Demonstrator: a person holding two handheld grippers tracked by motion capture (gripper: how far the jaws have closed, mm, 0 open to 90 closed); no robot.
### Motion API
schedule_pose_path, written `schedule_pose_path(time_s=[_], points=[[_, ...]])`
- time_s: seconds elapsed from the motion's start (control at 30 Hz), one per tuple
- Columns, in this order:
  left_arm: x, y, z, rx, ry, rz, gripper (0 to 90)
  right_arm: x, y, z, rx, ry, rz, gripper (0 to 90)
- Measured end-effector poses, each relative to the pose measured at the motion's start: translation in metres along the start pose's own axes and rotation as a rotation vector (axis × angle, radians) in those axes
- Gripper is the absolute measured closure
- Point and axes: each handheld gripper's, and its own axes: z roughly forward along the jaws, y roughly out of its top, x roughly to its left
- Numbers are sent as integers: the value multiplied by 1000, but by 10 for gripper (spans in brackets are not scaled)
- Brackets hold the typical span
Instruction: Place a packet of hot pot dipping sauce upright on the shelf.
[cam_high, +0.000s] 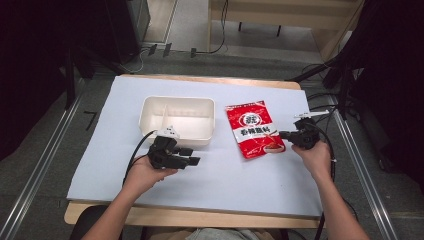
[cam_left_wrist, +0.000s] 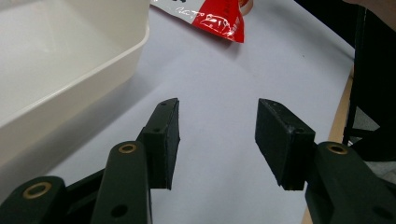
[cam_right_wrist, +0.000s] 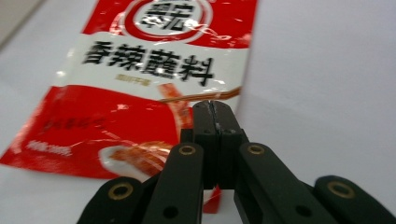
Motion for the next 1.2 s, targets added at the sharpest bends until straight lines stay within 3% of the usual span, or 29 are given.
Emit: schedule_pose_path(time_s=[0.1,0.27,0.47,1.2], points=[[0,0,1,6,2,8,504,-12,2,8,15,-33,33,900],[-1,0,2,7,-2,8,502,-20,2,18,39,-49,57,900],[0,0,2,-3,2,7,501,-24,0,26,75,-11,77,900],[1,1,3,-3,8,11,498,11,-14,19,156,69,15,900]])
